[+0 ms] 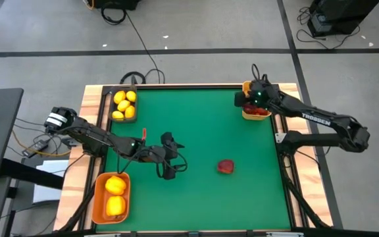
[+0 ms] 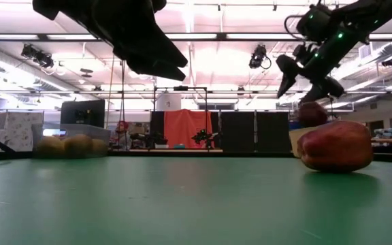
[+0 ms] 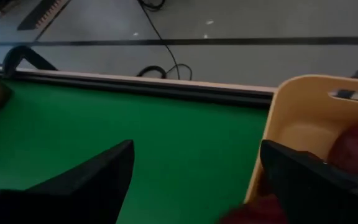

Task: Sort produce into baskets
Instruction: Put the apple into the yellow bin

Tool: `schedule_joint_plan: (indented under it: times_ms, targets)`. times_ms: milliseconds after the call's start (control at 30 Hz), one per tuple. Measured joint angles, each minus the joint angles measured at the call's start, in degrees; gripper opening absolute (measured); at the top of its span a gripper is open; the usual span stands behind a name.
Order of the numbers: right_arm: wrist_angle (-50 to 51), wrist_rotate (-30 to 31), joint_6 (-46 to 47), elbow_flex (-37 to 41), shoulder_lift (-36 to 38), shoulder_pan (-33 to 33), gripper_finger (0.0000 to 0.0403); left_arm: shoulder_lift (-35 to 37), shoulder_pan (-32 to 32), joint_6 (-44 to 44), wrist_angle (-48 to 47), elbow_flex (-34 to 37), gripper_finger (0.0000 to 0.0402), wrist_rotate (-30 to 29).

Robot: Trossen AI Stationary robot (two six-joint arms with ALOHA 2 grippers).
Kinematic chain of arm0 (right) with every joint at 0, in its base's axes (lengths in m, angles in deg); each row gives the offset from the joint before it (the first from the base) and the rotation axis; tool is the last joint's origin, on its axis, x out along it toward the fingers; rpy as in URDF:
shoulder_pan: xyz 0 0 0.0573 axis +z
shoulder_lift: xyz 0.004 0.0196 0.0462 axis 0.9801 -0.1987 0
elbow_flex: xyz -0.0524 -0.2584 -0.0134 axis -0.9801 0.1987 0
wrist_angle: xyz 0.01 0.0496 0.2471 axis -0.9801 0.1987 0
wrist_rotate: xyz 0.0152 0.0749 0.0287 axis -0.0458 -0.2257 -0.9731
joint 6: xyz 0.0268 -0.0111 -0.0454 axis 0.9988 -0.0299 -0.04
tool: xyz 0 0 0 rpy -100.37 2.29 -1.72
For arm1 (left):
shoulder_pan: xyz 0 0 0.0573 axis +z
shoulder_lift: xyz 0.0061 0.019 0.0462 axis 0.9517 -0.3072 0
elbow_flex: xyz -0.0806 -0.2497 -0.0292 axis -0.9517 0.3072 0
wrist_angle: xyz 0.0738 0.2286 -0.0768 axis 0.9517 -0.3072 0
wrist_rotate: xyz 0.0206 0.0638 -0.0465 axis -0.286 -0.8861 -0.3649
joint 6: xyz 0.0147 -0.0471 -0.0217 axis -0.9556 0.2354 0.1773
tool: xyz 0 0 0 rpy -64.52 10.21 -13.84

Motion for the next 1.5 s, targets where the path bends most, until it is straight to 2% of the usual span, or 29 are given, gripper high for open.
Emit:
schedule_joint_plan:
  times_ms: [133, 233, 400, 567, 600, 767, 900, 1067, 1300, 1500]
  targets:
    - [4.46, 4.17, 1.07, 0.0, 4.06, 2.11, 0.0358, 0.0, -0.11, 0.42, -0.84, 0.0, 0.0371, -0.02]
    - [8.06, 3.72, 0.81, 0.0, 6.88, 3.71, 0.0358, 0.0, -0.11, 1.41, -0.97, 0.0, 0.0371, -0.02]
    - [10.23, -8.76, -2.43, 0.0, 9.02, 10.71, 0.0358, 0.0, -0.11, 1.6, -0.95, 0.0, 0.0371, -0.02]
    - [11.71, -21.08, -4.78, 0.04, 6.7, 22.95, 0.0358, 0.0, -0.11, 1.84, -0.53, 0.0, 0.0371, -0.08]
    - [11.42, -22.02, -4.08, 0.04, 5.99, 25.69, 0.0358, 0.0, -0.11, 1.92, -0.53, 0.0, 0.0371, -0.37]
    - [11.26, -15.71, 4.59, 0.04, 0.47, 38.81, 0.0358, 0.0, -0.11, 2.04, -0.18, 0.0, 0.0371, -2.1]
    - [9.57, -14.45, 9.43, 0.04, -6.21, 47.12, 0.0354, 0.0, -0.11, 3.06, -0.18, 0.0, 0.0371, -2.23]
    - [6.34, -9.4, 5.39, 0.04, -12.32, 54.95, 0.0347, 0.0, -0.11, 3.15, 0.22, 0.0, 0.0371, -2.23]
    - [3.73, -6.57, 2.07, 0.04, -18.72, 59.94, 0.0346, -0.02, -0.11, 3.15, 2.42, 0.0, 0.0371, -2.25]
    - [3.16, -5.54, 2.58, 0.04, -24.98, 60.62, 0.0345, -0.02, 0.04, 3.16, 2.71, 0.0, 0.0371, -2.66]
